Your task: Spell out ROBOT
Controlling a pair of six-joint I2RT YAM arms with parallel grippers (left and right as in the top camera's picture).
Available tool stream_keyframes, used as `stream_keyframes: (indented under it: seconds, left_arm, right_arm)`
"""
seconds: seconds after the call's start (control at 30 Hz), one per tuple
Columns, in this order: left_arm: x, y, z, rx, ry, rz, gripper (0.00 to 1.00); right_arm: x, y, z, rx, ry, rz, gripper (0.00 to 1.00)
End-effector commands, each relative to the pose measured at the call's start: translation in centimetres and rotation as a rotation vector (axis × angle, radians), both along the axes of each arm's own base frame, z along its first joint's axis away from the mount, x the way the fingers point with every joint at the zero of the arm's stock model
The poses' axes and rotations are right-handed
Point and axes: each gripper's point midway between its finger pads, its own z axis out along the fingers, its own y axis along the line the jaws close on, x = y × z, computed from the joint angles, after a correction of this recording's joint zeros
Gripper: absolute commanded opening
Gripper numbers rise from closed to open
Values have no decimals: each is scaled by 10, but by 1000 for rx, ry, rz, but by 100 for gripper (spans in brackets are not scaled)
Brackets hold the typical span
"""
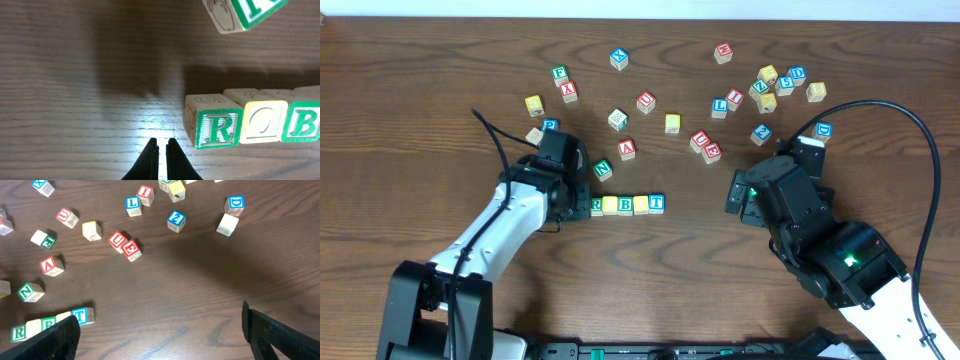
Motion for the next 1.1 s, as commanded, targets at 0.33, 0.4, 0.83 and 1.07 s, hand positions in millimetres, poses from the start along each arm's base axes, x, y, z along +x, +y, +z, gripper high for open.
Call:
stream_keyframes:
  seconds: [0.33,0.4,0.83,1.07]
  left_arm:
    - [-12,-1,-16,3,25,-24,7]
    - [-11,-2,-17,-4,17,-26,7]
    - [-11,-8,-23,-12,12,-42,7]
    - [-13,-17,-23,-14,2,-77,7]
  right_arm:
    - [1,-5,1,-21,-8,-10,99]
    - [1,-5,1,-21,-8,-10,99]
    - [1,-5,1,-21,-8,-10,99]
    - [1,-5,1,-21,-8,-10,99]
